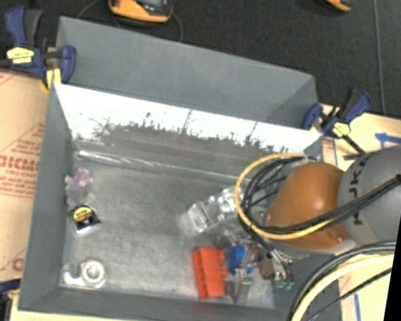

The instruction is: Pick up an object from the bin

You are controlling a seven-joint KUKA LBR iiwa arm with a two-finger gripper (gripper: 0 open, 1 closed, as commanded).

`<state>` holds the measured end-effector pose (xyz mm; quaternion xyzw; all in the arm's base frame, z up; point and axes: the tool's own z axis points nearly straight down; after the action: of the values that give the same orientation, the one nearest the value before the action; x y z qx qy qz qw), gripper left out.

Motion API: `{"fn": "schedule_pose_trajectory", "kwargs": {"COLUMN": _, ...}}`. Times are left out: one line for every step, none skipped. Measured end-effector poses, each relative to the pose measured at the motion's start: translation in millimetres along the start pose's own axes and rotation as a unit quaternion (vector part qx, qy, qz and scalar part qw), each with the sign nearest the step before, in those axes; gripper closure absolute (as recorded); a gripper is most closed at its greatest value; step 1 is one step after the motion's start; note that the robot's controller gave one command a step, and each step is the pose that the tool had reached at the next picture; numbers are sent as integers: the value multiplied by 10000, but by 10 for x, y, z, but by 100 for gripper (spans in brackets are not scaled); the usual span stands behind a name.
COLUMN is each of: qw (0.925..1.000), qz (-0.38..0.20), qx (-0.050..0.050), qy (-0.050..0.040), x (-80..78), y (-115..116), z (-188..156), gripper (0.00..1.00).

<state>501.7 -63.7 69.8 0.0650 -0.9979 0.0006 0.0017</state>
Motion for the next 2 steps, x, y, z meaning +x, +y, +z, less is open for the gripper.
{"fn": "schedule_pose_trajectory", "kwargs": {"qw": 9700, "qz": -2431, "qx": 26, "qy": -48, "x": -366, "y": -740, "z": -142, "gripper": 0}}
{"fn": "schedule_pose_trajectory", "kwargs": {"qw": 9536, "qz": -3011, "qx": -17, "qy": -27, "x": -185, "y": -126, "z": 0, "gripper": 0}}
